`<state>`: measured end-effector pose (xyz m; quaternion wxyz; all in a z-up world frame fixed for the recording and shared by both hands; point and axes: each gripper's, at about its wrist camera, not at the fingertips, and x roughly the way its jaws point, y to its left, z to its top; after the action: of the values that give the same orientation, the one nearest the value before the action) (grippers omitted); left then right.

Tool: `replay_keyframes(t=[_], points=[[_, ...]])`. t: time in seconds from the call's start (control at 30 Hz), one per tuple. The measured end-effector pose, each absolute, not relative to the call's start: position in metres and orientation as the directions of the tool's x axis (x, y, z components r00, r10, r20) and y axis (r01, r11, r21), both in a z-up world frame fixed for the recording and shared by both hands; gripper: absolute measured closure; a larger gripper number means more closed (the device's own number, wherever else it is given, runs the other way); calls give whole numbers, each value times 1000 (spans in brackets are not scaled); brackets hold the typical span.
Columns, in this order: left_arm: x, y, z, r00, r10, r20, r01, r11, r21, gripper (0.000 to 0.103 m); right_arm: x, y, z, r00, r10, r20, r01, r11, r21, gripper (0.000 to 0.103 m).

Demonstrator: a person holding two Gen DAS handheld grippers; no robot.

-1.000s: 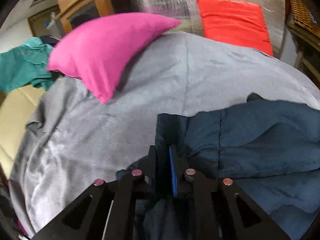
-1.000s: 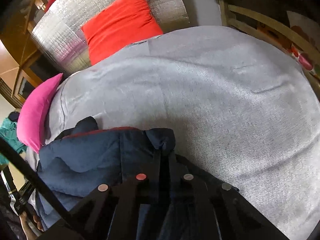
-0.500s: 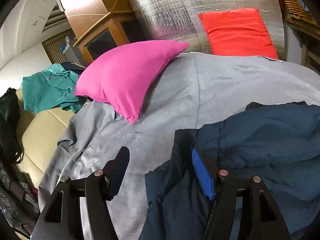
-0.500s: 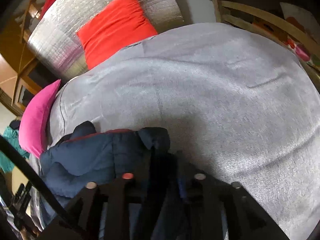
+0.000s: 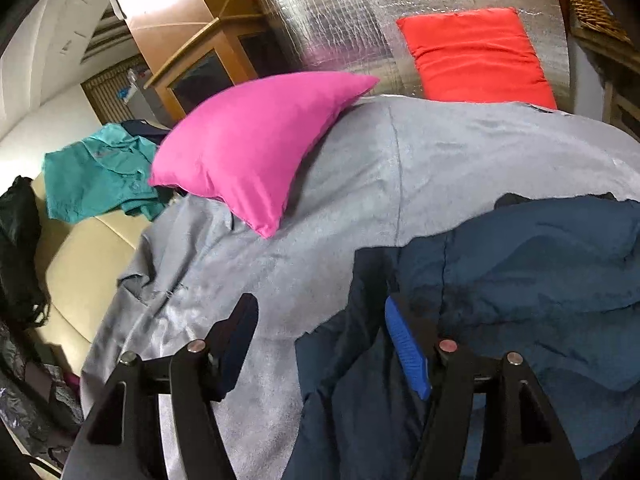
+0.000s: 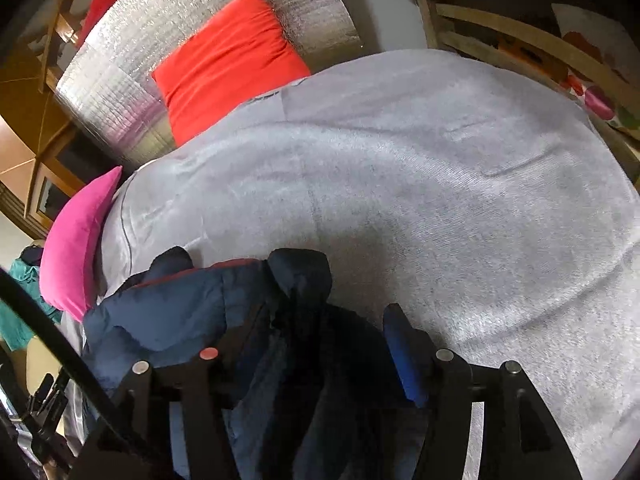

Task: Fold large clothes

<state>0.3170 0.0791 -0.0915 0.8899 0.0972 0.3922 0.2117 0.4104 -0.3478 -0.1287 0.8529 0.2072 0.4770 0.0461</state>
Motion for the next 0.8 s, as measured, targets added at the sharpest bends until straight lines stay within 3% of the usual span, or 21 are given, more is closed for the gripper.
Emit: replay_keyframes(t=[0.13, 0.3, 0.5, 0.8], points=[[307, 96, -99, 594, 328, -734, -271, 941, 201, 30, 394, -353, -118, 559, 304, -772, 116, 893, 435, 39], [272, 113, -117, 562, 301, -770, -290, 944, 158, 30, 354, -357, -112, 566, 351, -746, 96, 871, 482, 38], [223, 138, -126, 571, 209, -794, -319, 947, 20, 30, 297, -360, -112, 559, 364, -746, 80, 871, 485, 38], [167, 134, -126, 592, 240, -770, -333, 942, 37, 30, 225, -366, -110, 546, 362, -755, 88, 872, 482, 38]])
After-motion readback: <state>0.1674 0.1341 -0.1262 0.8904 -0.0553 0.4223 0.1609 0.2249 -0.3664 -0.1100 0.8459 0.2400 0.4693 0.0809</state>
